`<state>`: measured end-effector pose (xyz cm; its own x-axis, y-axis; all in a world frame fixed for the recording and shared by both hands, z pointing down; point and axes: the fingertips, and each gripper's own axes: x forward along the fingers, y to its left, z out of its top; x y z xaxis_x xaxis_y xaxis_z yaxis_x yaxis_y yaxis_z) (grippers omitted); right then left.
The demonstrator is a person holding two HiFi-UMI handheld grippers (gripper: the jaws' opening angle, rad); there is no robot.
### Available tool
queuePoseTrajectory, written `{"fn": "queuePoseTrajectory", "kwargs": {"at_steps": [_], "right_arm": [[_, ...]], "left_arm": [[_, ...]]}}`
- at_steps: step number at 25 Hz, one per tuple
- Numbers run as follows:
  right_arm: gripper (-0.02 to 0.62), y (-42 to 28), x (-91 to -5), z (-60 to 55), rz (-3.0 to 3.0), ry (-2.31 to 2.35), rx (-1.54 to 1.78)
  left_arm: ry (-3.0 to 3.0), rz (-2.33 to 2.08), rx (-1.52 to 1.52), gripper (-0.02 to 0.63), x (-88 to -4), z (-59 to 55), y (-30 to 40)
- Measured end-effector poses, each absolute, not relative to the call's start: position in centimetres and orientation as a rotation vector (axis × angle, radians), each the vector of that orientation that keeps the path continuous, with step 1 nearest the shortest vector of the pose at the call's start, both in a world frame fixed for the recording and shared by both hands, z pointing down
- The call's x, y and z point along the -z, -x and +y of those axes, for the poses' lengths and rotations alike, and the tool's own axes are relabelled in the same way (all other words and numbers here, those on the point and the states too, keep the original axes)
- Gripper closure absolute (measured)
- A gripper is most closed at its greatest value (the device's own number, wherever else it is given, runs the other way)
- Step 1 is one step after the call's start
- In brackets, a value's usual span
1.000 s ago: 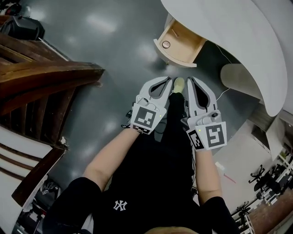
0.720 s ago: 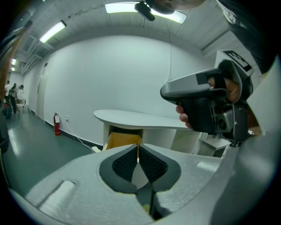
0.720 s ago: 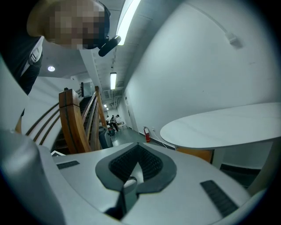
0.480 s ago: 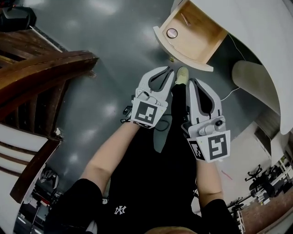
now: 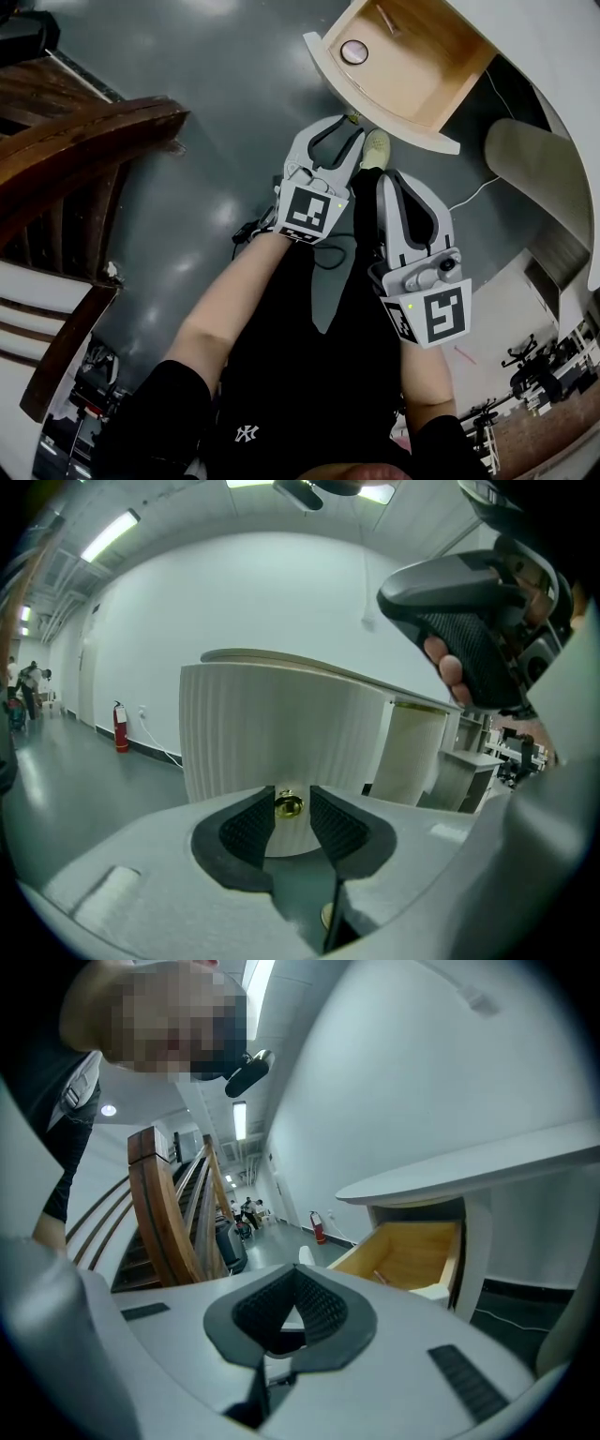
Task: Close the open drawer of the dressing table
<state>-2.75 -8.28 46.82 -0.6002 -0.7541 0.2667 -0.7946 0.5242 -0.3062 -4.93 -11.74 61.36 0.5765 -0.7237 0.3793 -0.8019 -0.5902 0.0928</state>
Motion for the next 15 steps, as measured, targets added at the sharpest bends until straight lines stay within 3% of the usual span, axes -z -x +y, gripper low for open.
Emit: {"fn": "queuePoseTrajectory", "kwargs": {"at_steps": [15], "right_arm": [[0.58, 1.2, -48.5, -9.0, -2.605, -1.408, -0.643]], "left_arm": [[-2.51, -1.279, -0.453, 0.503, -62.4, -13.9, 4.0]]}}
